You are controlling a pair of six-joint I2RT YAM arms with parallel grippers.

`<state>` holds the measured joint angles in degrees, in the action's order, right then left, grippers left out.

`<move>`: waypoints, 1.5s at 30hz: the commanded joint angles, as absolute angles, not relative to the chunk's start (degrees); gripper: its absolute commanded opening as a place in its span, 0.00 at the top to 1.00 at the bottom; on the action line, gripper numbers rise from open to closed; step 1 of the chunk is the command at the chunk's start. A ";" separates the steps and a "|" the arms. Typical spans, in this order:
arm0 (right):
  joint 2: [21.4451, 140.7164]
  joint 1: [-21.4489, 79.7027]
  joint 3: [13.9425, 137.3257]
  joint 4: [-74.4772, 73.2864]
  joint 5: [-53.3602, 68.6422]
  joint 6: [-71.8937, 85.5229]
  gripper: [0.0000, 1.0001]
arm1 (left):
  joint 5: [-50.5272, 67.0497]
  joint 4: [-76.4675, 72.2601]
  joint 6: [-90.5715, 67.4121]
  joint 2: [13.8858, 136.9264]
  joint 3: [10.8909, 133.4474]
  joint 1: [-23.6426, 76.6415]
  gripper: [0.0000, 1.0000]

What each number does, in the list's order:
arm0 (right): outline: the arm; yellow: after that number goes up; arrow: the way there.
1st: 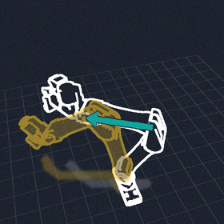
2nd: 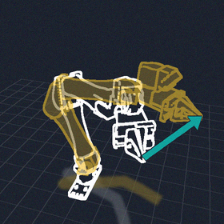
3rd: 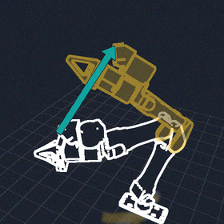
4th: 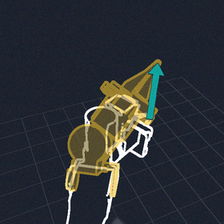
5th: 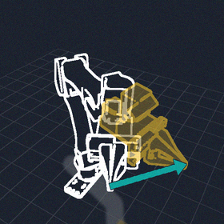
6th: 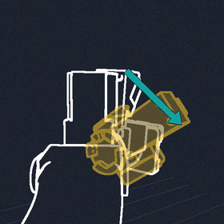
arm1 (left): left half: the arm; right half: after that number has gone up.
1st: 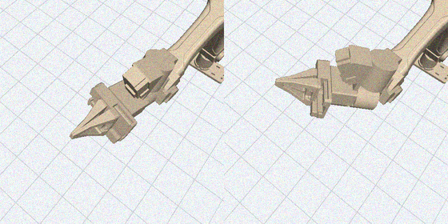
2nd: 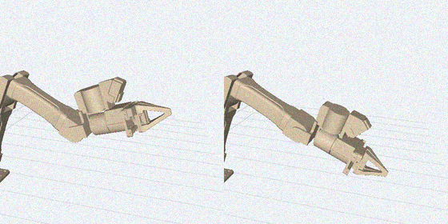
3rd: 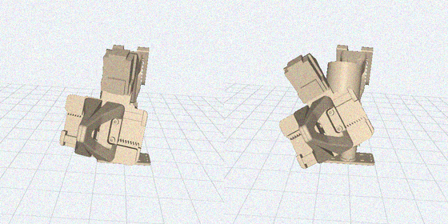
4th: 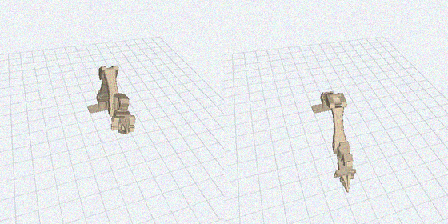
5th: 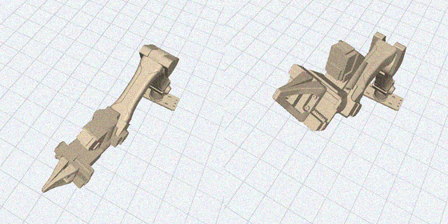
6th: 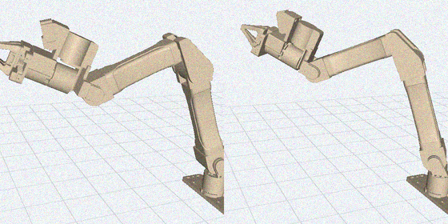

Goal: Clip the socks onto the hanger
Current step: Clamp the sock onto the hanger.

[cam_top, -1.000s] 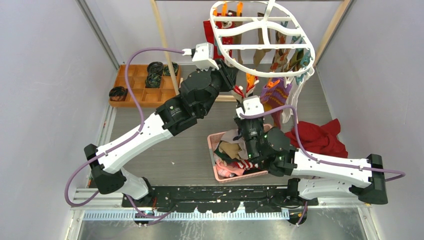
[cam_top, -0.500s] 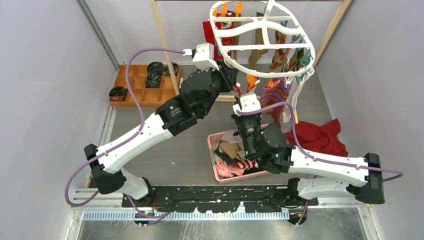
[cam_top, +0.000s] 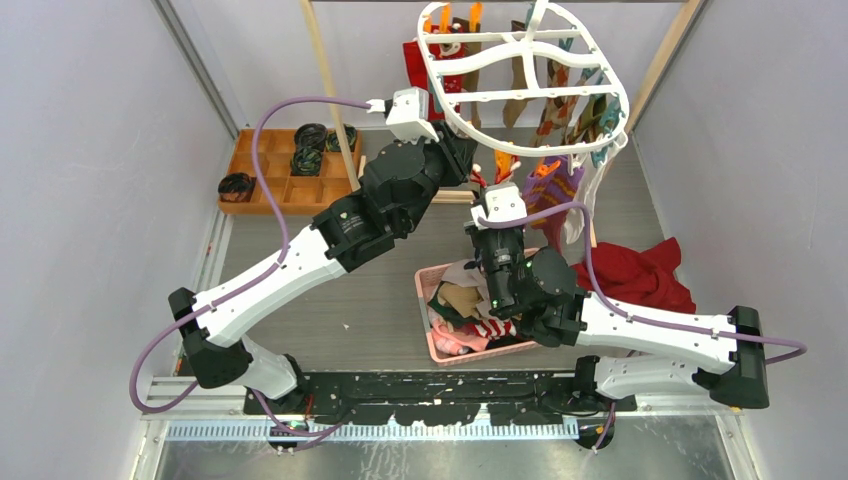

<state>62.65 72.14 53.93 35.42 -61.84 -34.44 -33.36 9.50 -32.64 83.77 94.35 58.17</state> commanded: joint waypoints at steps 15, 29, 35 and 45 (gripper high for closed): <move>58.84 72.04 56.27 31.79 -63.69 -31.11 0.99 | -35.43 8.46 -33.31 82.53 95.46 58.04 1.00; 59.12 73.84 57.98 29.61 -62.54 -30.15 0.99 | -35.16 7.28 -33.28 82.88 94.80 58.08 1.00; 60.18 73.91 58.46 32.55 -62.93 -30.27 0.99 | -35.33 7.05 -33.28 82.62 94.33 58.10 1.00; 63.78 74.29 59.37 38.91 -63.87 -30.06 0.99 | -36.03 6.01 -33.83 82.33 93.24 58.02 1.00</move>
